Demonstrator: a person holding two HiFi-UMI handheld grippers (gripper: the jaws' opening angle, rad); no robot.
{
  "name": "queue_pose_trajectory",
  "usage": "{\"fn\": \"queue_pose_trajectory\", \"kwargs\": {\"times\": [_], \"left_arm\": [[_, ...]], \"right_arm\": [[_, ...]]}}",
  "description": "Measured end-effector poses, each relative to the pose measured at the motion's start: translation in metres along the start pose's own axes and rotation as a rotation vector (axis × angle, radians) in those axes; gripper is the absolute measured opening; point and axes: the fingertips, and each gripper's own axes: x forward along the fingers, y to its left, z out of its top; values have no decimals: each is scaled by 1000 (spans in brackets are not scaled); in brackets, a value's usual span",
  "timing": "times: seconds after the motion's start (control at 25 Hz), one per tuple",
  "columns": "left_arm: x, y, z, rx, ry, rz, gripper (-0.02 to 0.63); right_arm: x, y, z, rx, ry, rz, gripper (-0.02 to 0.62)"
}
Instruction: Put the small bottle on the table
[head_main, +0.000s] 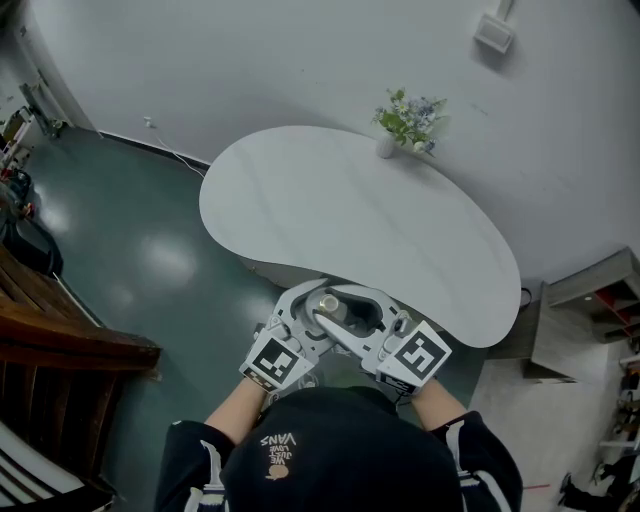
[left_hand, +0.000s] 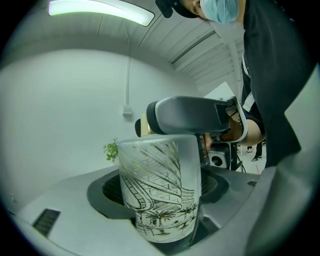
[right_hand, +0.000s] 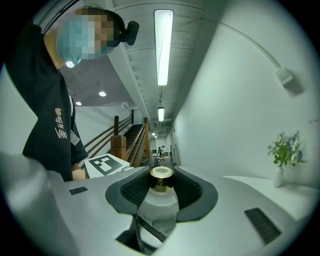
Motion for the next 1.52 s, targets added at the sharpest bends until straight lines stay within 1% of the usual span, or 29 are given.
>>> {"fn": "queue_pose_trajectory", "kwargs": {"times": [0.12,0.24,0.36,0.6,0.72,0.84,0.96,1.08,1.24,1.52], "left_arm": [[11,22,-3,-9,-1,29,377],[24,43,-4,-21,0,58,377],[38,64,-5,-35,-10,86,377],[73,101,-10,-52,-23,141,377],[87,115,-13,-58,-24,172,377],[98,129,-16,-56,-23,201,377],[109,146,-19,-64,-21,217,377],[115,162,-27,-71,-10,214,377],[120,186,-37,-83,-6,191,377],[126,238,-54,-75,11,88,377]], "right_arm": [[10,-23,-5,18,36,22,156],[20,-44,-3,18,44,55,156],[27,-66,-7,28,85,93,156],[38,-113,-8,10,131,137,156],[42,-133,-9,-4,104,167,156],[46,-149,-12,7,148,174,156],[55,-165,-12,9,138,203,156],[66,-181,-16,14,120,205,156],[85,-200,-25,33,148,183,156],[132,-239,-33,48,169,81,156]]}}
